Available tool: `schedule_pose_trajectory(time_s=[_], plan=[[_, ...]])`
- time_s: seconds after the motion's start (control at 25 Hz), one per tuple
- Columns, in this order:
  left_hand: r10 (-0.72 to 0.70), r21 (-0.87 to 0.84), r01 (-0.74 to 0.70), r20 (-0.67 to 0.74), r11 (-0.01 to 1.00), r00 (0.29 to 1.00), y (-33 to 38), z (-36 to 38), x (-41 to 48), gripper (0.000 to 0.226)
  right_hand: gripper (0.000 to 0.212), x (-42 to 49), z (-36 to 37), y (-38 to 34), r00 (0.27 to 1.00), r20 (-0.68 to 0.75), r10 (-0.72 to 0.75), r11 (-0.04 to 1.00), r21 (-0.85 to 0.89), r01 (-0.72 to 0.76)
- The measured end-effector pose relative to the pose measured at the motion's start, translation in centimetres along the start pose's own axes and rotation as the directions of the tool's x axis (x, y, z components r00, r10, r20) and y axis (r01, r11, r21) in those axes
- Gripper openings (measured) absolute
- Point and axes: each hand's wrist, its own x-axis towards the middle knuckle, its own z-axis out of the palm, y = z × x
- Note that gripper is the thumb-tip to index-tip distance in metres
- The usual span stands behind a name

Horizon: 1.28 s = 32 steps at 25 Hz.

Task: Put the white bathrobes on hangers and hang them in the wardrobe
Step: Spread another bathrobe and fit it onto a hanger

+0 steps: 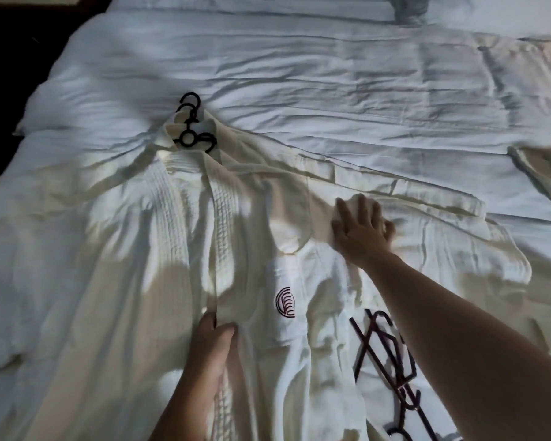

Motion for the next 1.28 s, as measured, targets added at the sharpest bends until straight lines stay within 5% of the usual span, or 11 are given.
schedule_pose_trajectory(time_s=[0.12, 0.24, 0.36, 0.52, 0.8, 1.0, 1.12, 1.2, 1.28], plan=[[-0.136, -0.273, 0.186, 0.192, 0.944, 0.972, 3.2, -0.8, 0.0, 0.024, 0.061, 1.5, 2.1, 0.8, 0.977, -0.204, -0.066, 0.994, -0.101, 0.046], [-0.074, -0.41, 0.272, 0.437, 0.871, 0.897, 7.6, -0.4, 2.0, 0.028, 0.062, 2.6, 3.3, 1.3, 0.953, -0.285, -0.101, 0.989, -0.135, 0.065], [0.052, -0.352, 0.12, 0.442, 0.928, 0.896, 12.0, 2.2, 6.2, 0.028, 0.061, 3.2, 3.8, 1.9, 0.945, -0.317, -0.076, 0.993, -0.109, 0.044], [0.223, -0.373, -0.114, 0.264, 0.921, 0.938, 16.1, 3.6, 11.8, 0.027, 0.061, 4.4, 4.3, 2.3, 0.949, -0.306, -0.075, 0.997, -0.038, 0.066], [0.263, -0.314, -0.142, 0.387, 0.939, 0.884, 19.8, 1.2, 14.5, 0.033, 0.057, 4.7, 4.1, 2.1, 0.964, -0.256, -0.075, 0.997, -0.002, 0.077], [0.336, -0.028, -0.337, 0.192, 0.941, 0.922, 22.2, 2.2, 20.3, 0.038, 0.055, 4.5, 3.9, 1.8, 0.964, -0.256, -0.069, 0.997, 0.004, 0.072], [0.327, -0.09, -0.315, 0.167, 0.945, 0.93, 22.5, 2.9, 21.2, 0.024, 0.055, 4.5, 3.9, 1.6, 0.967, -0.247, -0.068, 0.998, -0.007, 0.068], [0.352, 0.073, -0.348, -0.04, 0.934, 0.935, 22.9, 3.9, 20.3, 0.002, 0.055, 4.5, 3.8, 1.6, 0.972, -0.227, -0.062, 0.998, -0.004, 0.063], [0.437, 0.071, -0.432, -0.205, 0.899, 0.875, 23.0, 4.7, 20.4, 0.026, 0.055, 4.4, 3.8, 1.6, 0.974, -0.217, -0.068, 0.998, -0.004, 0.068]])
